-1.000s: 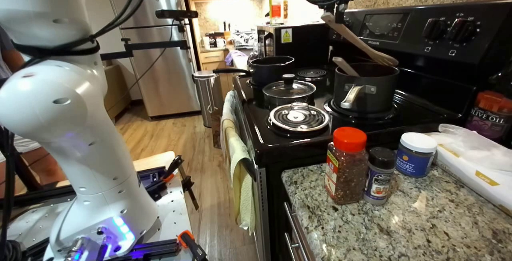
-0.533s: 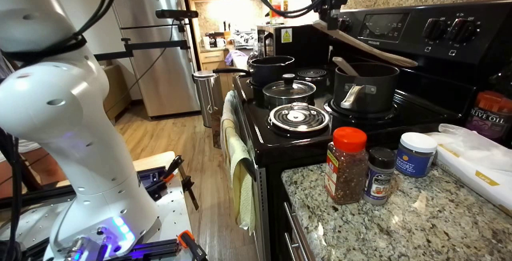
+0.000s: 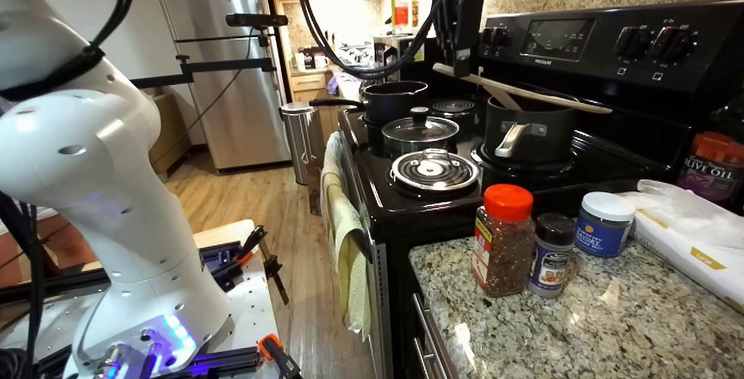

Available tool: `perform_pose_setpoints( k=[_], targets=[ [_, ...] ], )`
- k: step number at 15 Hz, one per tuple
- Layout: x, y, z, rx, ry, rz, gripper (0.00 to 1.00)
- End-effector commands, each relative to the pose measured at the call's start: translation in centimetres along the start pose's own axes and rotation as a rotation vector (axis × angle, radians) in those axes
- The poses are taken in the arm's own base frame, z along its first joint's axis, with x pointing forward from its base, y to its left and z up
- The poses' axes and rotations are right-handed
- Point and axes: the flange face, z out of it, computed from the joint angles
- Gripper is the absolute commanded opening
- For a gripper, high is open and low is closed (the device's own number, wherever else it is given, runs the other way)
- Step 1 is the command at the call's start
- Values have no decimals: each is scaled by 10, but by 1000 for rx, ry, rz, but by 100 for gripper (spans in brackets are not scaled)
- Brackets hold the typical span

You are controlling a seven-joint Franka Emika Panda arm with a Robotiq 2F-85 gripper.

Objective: Pick the cooking stick and put it on the bottle on the counter

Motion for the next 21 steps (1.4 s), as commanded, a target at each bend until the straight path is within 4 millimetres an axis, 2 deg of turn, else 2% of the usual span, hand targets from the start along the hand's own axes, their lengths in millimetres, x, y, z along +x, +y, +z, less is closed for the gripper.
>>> perform_pose_setpoints(
  k=[1, 2, 5, 11, 13, 16, 20, 21],
  targets=[
    [0, 0, -1, 1, 2, 1, 29],
    [3, -6, -3, -23, 23, 9, 7],
    [2, 3, -8, -23, 54, 17, 7],
    [-10, 74, 7, 6, -3, 157, 7],
    [-18, 90, 18, 24, -7, 188, 7],
    [-42, 103, 37, 10, 1, 244, 7],
    [-69, 111, 51, 22, 70, 286, 7],
    [-51, 111, 50, 25, 13, 259, 29]
  ],
)
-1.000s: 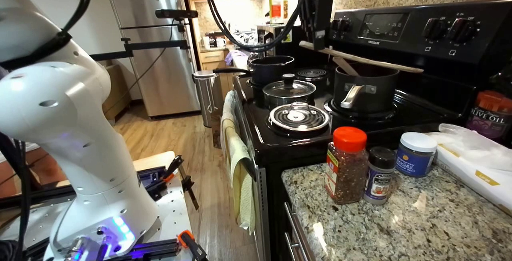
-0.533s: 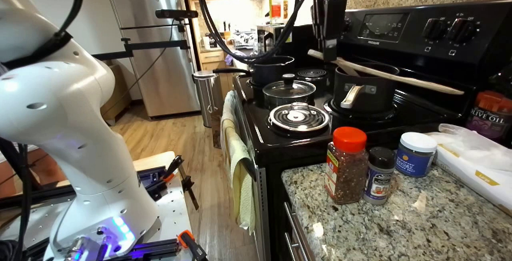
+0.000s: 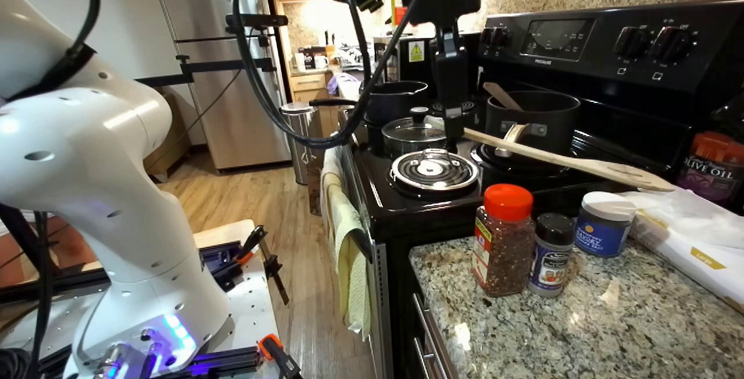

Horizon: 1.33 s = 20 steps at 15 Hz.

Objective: Pick the cooking stick and put it on the bottle on the counter

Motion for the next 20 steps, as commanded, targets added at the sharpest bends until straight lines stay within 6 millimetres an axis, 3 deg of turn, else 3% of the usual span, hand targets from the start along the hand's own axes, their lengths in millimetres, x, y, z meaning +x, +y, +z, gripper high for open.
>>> perform_pose_setpoints(
  k=[1, 4, 5, 9, 17, 20],
  targets=[
    [-5, 3, 1, 6, 12, 5, 29],
    [-14, 5, -1, 14, 25, 7, 29],
    [-14, 5, -1, 15, 27, 7, 7],
    [-19, 3, 8, 12, 29, 44, 7],
    [-50, 16, 48, 56, 58, 135, 7],
    [-57, 16, 54, 66, 94, 139, 7]
  ],
)
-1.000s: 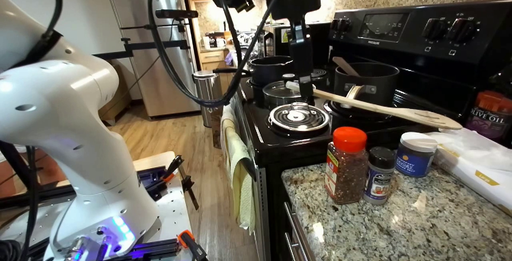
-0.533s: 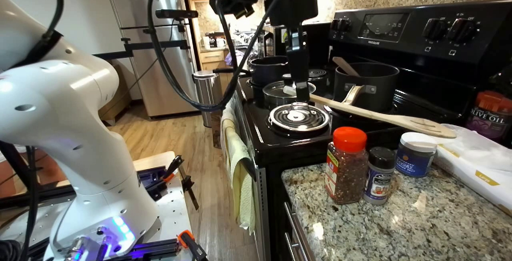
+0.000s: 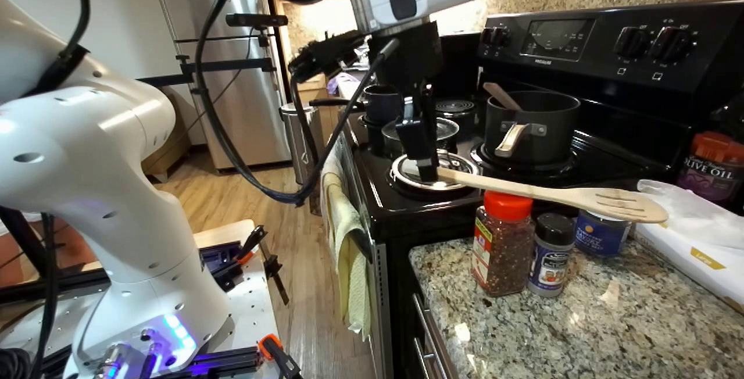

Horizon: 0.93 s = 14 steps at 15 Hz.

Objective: Pick the cooking stick and put it on the bottle on the counter

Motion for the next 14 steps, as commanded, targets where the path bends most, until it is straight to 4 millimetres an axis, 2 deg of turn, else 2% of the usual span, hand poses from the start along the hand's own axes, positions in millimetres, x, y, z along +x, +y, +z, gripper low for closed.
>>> perform_pose_setpoints(
  k=[1, 9, 10, 11, 12, 14],
  targets=[
    [-15, 2, 5, 28, 36, 23, 7],
    [-22, 2, 9, 43, 13, 27, 7],
    [-22, 2, 9, 46, 10, 33, 20],
    [-22, 3, 9, 43, 11, 37, 54],
    [-22, 3, 9, 47, 9, 38, 55],
    [-23, 4, 10, 49, 3, 41, 66]
  ],
)
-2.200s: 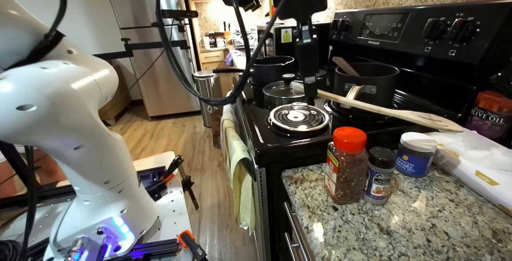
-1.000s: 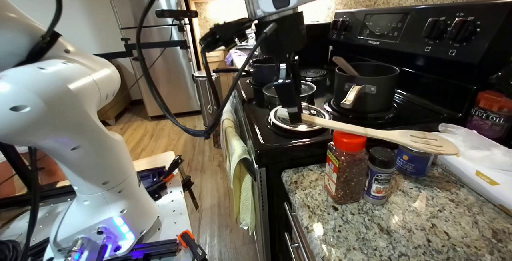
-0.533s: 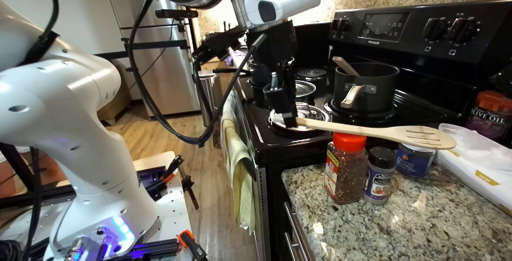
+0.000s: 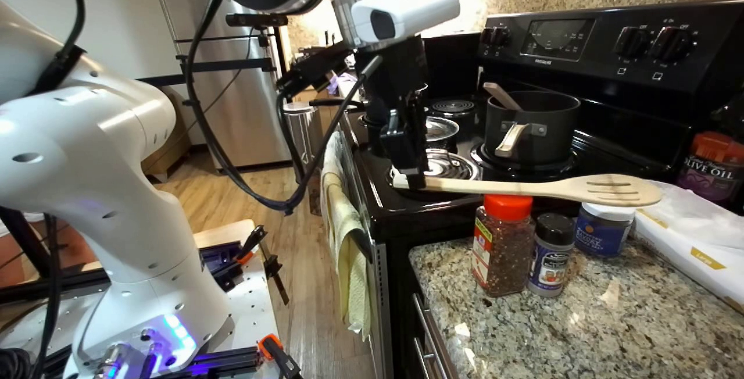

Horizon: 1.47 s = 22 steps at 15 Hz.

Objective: Pick the cooking stick and put it on the bottle on the counter

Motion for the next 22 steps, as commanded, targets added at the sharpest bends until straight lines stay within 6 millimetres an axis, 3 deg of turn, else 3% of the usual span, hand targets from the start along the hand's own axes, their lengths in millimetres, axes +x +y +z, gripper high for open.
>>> perform_pose_setpoints(
  k=[1, 4, 6, 10, 14, 18, 22],
  targets=[
    [-5, 2, 1, 12, -7, 19, 72],
    [-5, 2, 1, 15, -12, 22, 92],
    [-5, 1, -4, 21, -17, 14, 100],
    [-10, 2, -29, 17, -59, -37, 100],
    [-24, -7, -80, -8, -97, -148, 100],
    [-48, -39, -118, -66, -128, -293, 100],
    [-68, -77, -131, -130, -199, -452, 100]
  ],
)
